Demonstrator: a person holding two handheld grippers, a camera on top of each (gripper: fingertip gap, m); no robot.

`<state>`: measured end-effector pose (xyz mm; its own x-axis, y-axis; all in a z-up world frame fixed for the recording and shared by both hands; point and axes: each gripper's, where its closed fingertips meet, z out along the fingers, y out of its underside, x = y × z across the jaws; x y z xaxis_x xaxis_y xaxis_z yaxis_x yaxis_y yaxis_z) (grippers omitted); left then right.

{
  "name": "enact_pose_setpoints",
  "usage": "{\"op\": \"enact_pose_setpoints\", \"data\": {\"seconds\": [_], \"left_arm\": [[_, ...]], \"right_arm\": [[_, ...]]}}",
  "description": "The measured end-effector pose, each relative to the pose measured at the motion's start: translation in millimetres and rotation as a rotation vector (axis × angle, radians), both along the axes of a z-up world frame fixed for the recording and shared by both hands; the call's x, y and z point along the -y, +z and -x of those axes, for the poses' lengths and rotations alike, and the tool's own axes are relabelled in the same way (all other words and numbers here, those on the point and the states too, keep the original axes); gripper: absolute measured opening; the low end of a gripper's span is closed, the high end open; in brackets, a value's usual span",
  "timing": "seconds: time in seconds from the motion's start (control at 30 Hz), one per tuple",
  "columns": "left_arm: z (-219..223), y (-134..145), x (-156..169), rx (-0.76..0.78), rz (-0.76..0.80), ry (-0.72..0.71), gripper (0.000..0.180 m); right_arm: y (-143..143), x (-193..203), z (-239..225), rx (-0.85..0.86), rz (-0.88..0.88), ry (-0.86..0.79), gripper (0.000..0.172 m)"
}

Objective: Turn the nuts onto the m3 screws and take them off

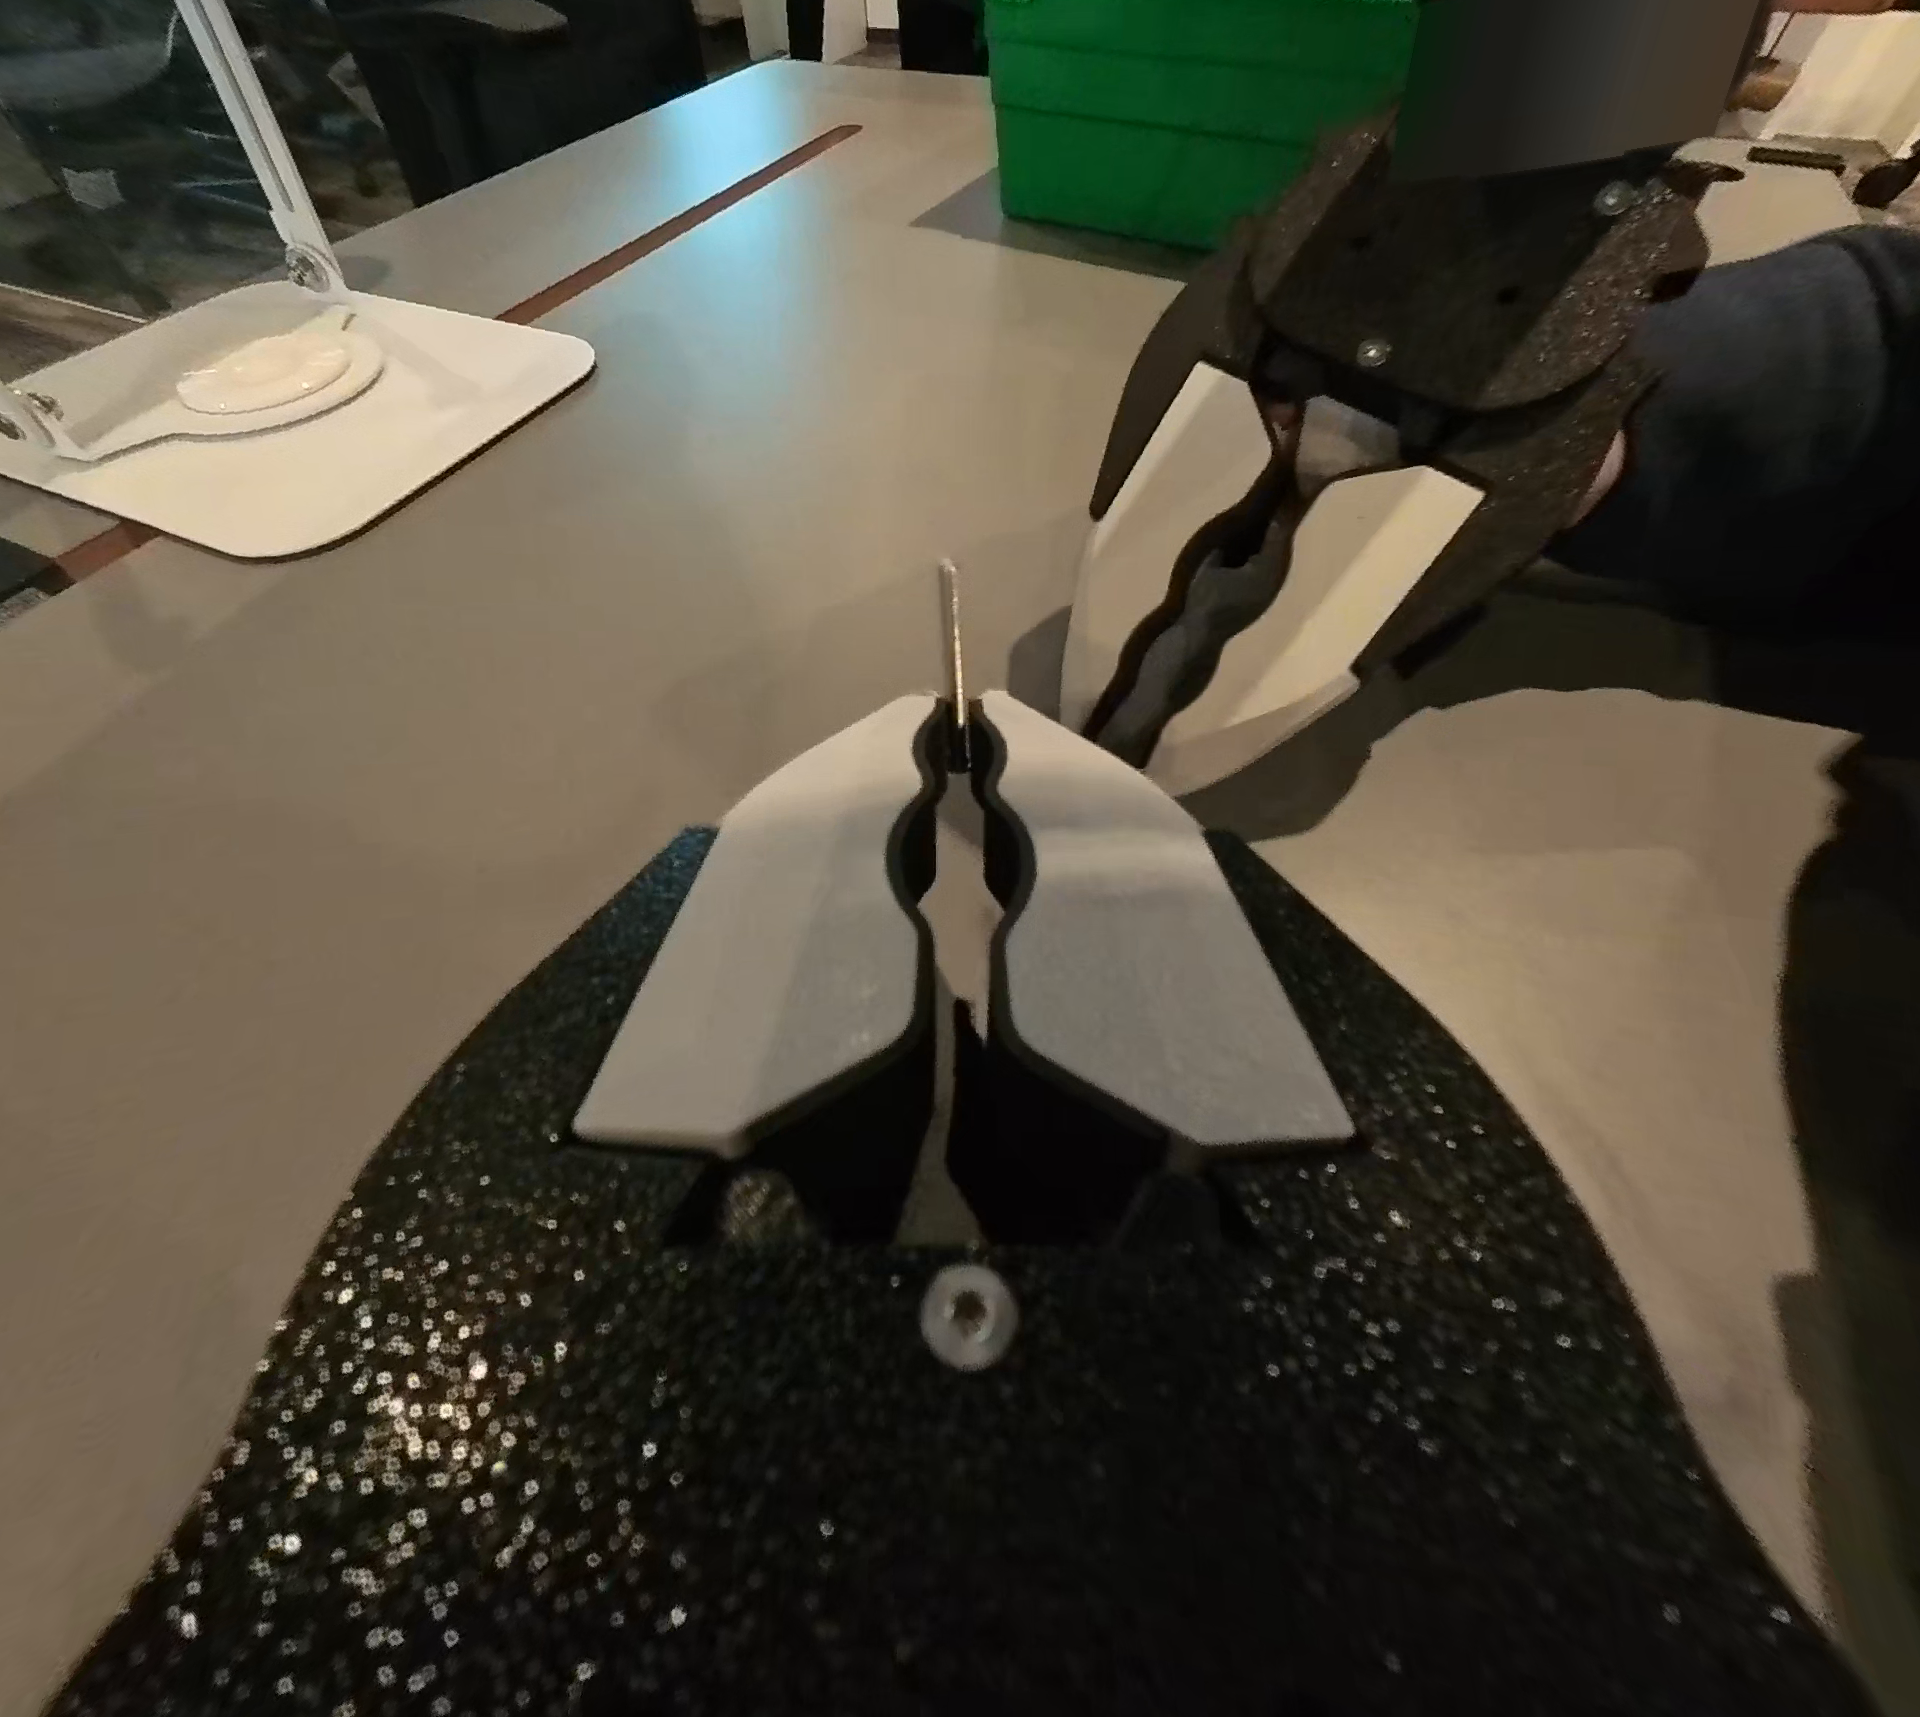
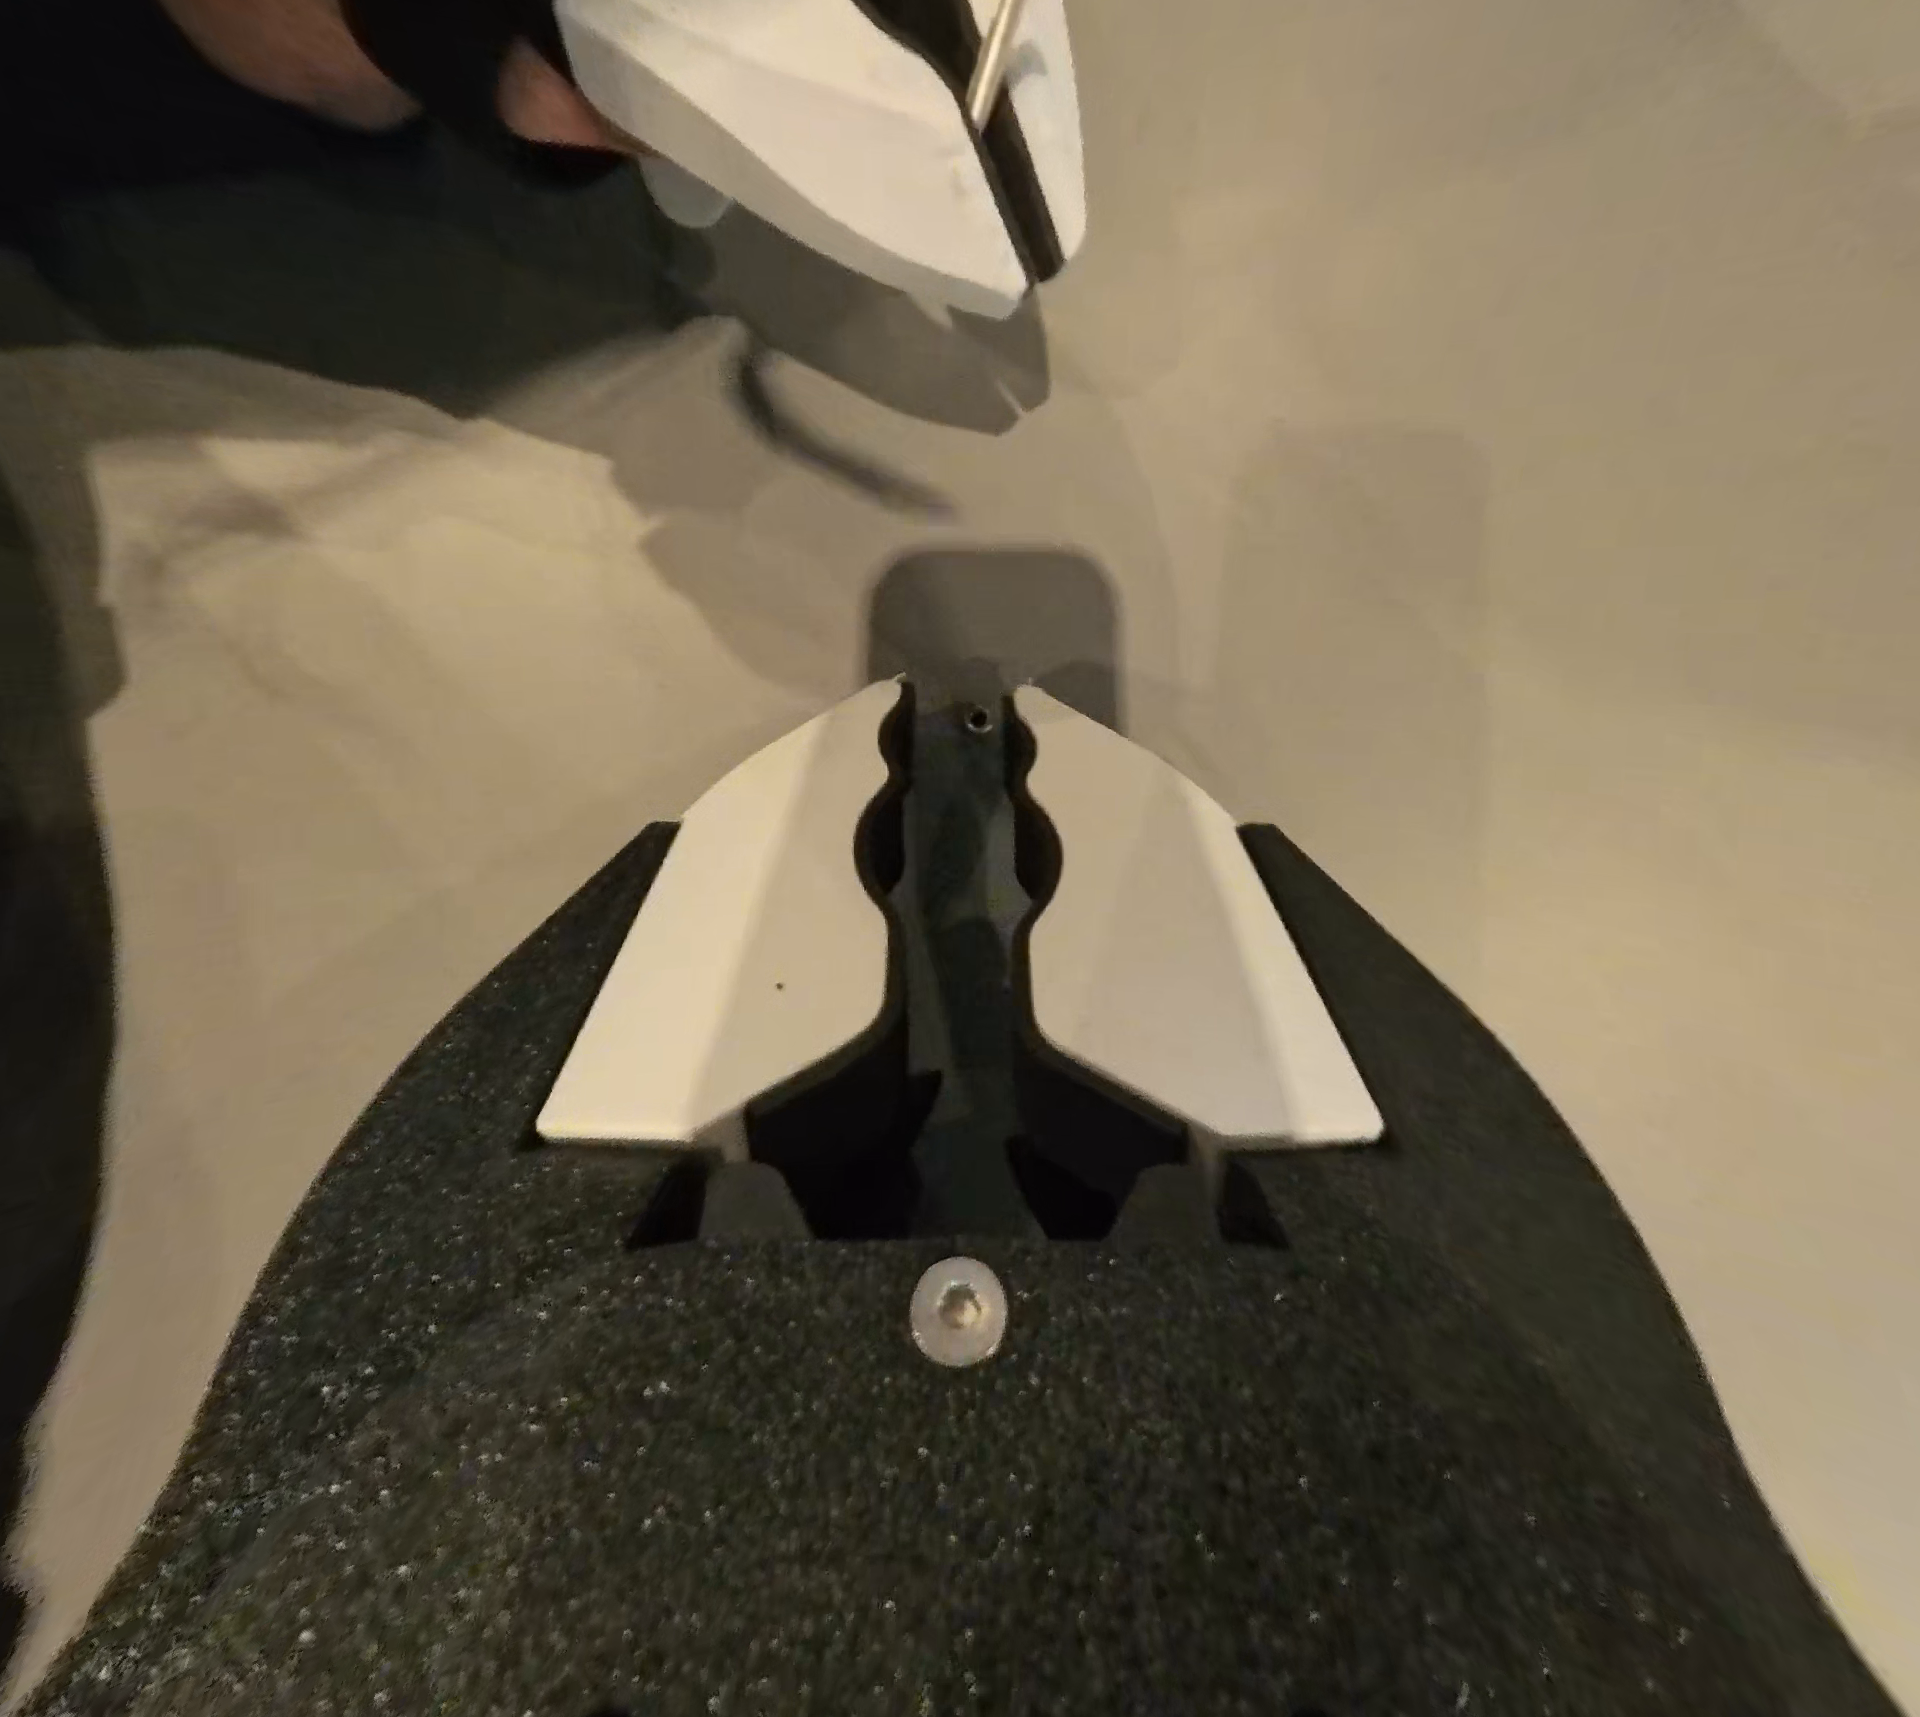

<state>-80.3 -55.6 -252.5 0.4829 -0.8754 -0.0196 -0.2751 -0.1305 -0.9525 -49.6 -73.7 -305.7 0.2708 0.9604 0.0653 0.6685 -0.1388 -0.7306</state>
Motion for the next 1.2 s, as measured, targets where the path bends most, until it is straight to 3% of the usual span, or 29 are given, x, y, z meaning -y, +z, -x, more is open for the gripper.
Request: {"op": "enact_pose_setpoints", "data": {"seconds": [0.73,0.97,1.2], "left_arm": [[-3.1,-4.6,2.6,-0.036,0.009,-0.023,0.003],[-6.1,-9.4,4.6,-0.081,-0.005,-0.037,0.003],[-7.7,-12.0,5.4,-0.102,-0.002,-0.047,0.003]], "right_arm": [[-3.5,-2.2,-2.5,0.001,0.009,-0.07,0.004],[27.0,-4.4,1.2,-0.073,-0.021,-0.065,0.003],[38.3,-4.5,6.0,-0.121,-0.012,-0.05,0.001]]}}
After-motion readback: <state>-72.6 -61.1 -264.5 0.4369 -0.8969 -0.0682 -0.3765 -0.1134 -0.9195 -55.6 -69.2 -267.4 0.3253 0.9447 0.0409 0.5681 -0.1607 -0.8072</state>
